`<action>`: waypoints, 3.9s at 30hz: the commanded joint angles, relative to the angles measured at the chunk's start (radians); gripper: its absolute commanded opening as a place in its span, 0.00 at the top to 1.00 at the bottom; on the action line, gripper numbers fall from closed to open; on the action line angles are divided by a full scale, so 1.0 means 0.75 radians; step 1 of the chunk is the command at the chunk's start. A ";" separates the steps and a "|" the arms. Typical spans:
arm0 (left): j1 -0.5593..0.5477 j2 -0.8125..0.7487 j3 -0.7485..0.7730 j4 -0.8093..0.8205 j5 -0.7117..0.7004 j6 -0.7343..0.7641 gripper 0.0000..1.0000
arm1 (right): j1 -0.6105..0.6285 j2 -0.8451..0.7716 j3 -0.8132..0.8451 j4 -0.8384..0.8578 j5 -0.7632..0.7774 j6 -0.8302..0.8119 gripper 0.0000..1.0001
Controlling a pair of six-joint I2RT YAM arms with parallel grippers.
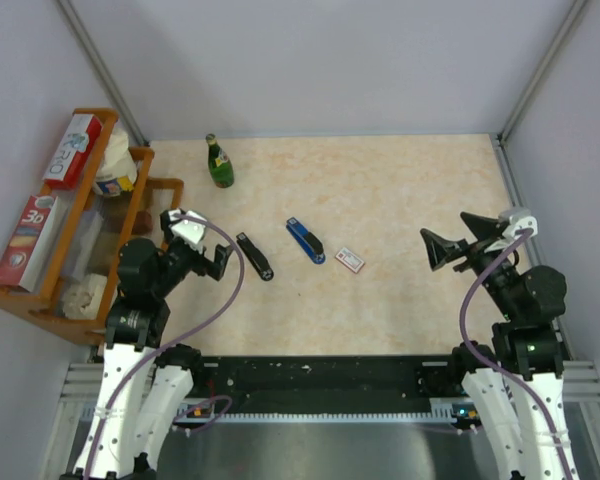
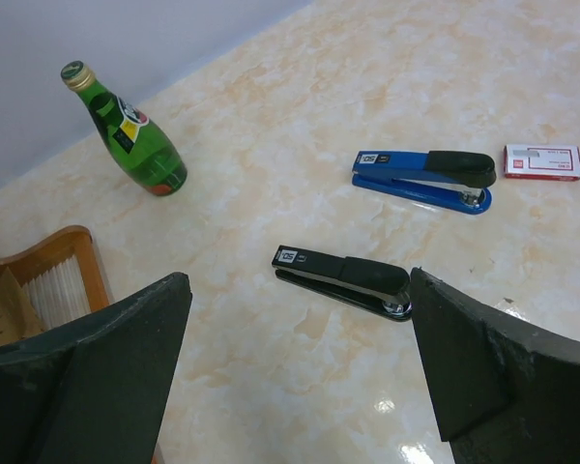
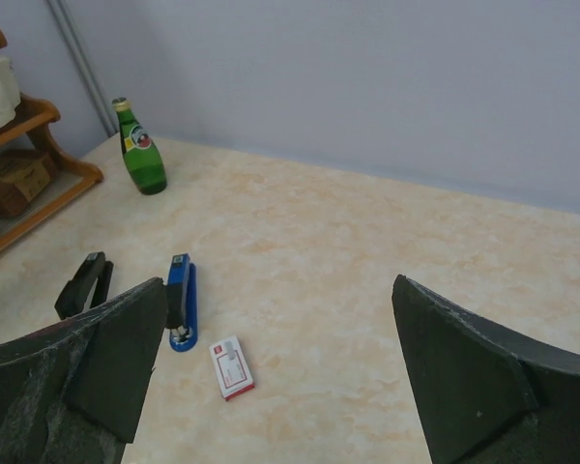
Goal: Load the staples into the stapler
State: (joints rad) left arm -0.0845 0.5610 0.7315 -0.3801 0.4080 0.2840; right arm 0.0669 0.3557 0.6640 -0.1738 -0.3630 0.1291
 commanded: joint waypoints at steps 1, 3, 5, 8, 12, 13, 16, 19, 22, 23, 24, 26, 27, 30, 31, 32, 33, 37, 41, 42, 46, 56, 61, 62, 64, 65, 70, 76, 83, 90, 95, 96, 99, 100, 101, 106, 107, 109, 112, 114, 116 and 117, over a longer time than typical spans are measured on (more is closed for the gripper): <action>0.006 -0.003 0.025 0.000 0.053 0.043 0.01 | -0.020 -0.020 0.019 0.035 -0.003 0.016 0.01; 0.006 -0.008 0.025 -0.006 0.072 0.059 0.01 | -0.018 -0.010 0.009 0.048 -0.001 -0.004 0.01; 0.006 -0.012 0.029 -0.025 0.098 0.083 0.01 | -0.020 -0.004 0.002 0.050 -0.003 -0.013 0.01; 0.006 -0.020 0.027 -0.058 0.151 0.122 0.01 | -0.020 0.000 -0.014 0.060 -0.048 -0.053 0.01; 0.006 -0.022 0.025 -0.102 0.243 0.237 0.01 | -0.020 0.008 -0.057 0.044 -0.223 -0.300 0.01; 0.006 -0.016 0.029 -0.119 0.270 0.273 0.01 | -0.018 0.014 -0.065 0.015 -0.289 -0.388 0.01; 0.004 0.037 0.047 -0.176 0.323 0.382 0.01 | -0.020 0.037 -0.075 -0.091 -0.508 -0.556 0.01; 0.000 0.150 0.086 -0.233 0.323 0.494 0.01 | -0.018 0.047 -0.077 -0.104 -0.567 -0.553 0.01; -0.028 0.285 0.145 -0.281 0.278 0.615 0.01 | -0.016 0.055 -0.083 -0.116 -0.588 -0.579 0.01; -0.047 0.329 0.158 -0.281 0.248 0.640 0.01 | -0.018 0.059 -0.088 -0.116 -0.590 -0.585 0.01; -0.067 0.368 0.168 -0.279 0.217 0.664 0.01 | -0.020 0.066 -0.090 -0.116 -0.590 -0.589 0.01; -0.118 0.434 0.180 -0.279 0.170 0.723 0.01 | -0.020 0.076 -0.096 -0.122 -0.594 -0.598 0.01; -0.145 0.459 0.184 -0.285 0.150 0.760 0.01 | -0.018 0.082 -0.098 -0.120 -0.598 -0.600 0.01; -0.255 0.522 0.178 -0.289 0.047 0.869 0.01 | -0.018 0.094 -0.104 -0.124 -0.608 -0.612 0.01; -0.300 0.536 0.174 -0.283 0.001 0.909 0.01 | -0.018 0.096 -0.106 -0.128 -0.610 -0.616 0.01; -0.345 0.549 0.162 -0.275 -0.040 0.969 0.01 | -0.020 0.104 -0.106 -0.128 -0.608 -0.620 0.01; -0.372 0.561 0.156 -0.274 -0.057 1.026 0.02 | -0.020 0.109 -0.106 -0.130 -0.608 -0.626 0.01; -0.395 0.604 0.164 -0.272 -0.035 1.169 0.01 | -0.018 0.119 -0.112 -0.134 -0.606 -0.647 0.01; -0.395 0.684 0.193 -0.297 -0.020 1.353 0.01 | -0.018 0.125 -0.112 -0.141 -0.604 -0.647 0.01; -0.395 0.704 0.197 -0.297 -0.020 1.392 0.02 | -0.020 0.127 -0.112 -0.139 -0.602 -0.649 0.01; -0.395 0.770 0.201 -0.299 -0.031 1.597 0.02 | -0.020 0.135 -0.114 -0.143 -0.592 -0.653 0.01; -0.395 1.013 0.254 -0.260 -0.131 1.781 0.04 | -0.020 0.172 -0.122 -0.143 -0.582 -0.665 0.01; -0.409 1.111 0.258 -0.252 -0.121 1.842 0.10 | -0.020 0.192 -0.124 -0.141 -0.582 -0.669 0.01; -0.415 1.136 0.258 -0.254 -0.125 1.851 0.12 | -0.020 0.194 -0.124 -0.139 -0.582 -0.669 0.01; -0.423 1.164 0.262 -0.256 -0.127 1.851 0.14 | -0.020 0.203 -0.126 -0.139 -0.580 -0.669 0.01; -0.425 1.177 0.264 -0.260 -0.127 1.859 0.16 | -0.018 0.205 -0.126 -0.136 -0.582 -0.669 0.01; -0.438 1.205 0.258 -0.262 -0.096 1.877 0.26 | -0.020 0.219 -0.128 -0.132 -0.584 -0.667 0.01; -0.458 1.260 0.258 -0.264 -0.106 1.879 0.44 | -0.020 0.229 -0.131 -0.130 -0.586 -0.665 0.01; -0.485 1.303 0.268 -0.276 -0.135 1.869 0.53 | -0.020 0.239 -0.133 -0.128 -0.594 -0.665 0.01; -0.495 1.336 0.274 -0.281 -0.158 1.826 0.62 | -0.020 0.239 -0.135 -0.128 -0.596 -0.665 0.01; -0.497 1.330 0.297 -0.287 -0.102 1.747 1.00 | -0.020 0.248 -0.135 -0.126 -0.608 -0.661 0.01; -0.497 1.328 0.313 -0.275 -0.092 1.686 1.00 | -0.018 0.248 -0.135 -0.126 -0.612 -0.661 0.01; -0.497 1.314 0.376 -0.309 -0.035 1.559 1.00 | -0.018 0.250 -0.133 -0.126 -0.633 -0.653 0.02; -0.497 1.300 0.387 -0.315 -0.014 1.522 1.00 | -0.020 0.250 -0.133 -0.126 -0.639 -0.651 0.02; -0.497 1.277 0.391 -0.315 0.024 1.499 1.00 | -0.018 0.252 -0.133 -0.126 -0.653 -0.647 0.02; -0.515 1.114 0.369 -0.270 0.194 1.352 1.00 | -0.005 0.260 -0.110 -0.124 -0.694 -0.630 0.06; -0.527 1.067 0.364 -0.266 0.213 1.311 1.00 | -0.001 0.262 -0.092 -0.120 -0.694 -0.622 0.07; -0.556 1.011 0.360 -0.242 0.229 1.205 1.00 | 0.009 0.284 -0.057 -0.102 -0.719 -0.590 0.10; -0.593 0.948 0.381 -0.221 0.243 1.041 1.00 | 0.031 0.325 -0.014 -0.045 -0.790 -0.526 0.21; -0.605 0.915 0.393 -0.205 0.258 0.943 1.00 | 0.054 0.370 0.004 0.011 -0.815 -0.487 0.25; -0.611 0.888 0.403 -0.187 0.270 0.855 1.00 | 0.080 0.411 0.025 0.056 -0.841 -0.477 0.29; -0.613 0.880 0.403 -0.174 0.276 0.814 1.00 | 0.095 0.432 0.035 0.076 -0.847 -0.477 0.31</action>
State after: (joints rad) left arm -0.5400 1.2709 0.9848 -0.5884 0.5480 1.0767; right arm 0.1009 0.6327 0.6186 -0.2359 -0.9226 -0.2680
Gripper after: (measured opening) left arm 0.400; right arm 0.725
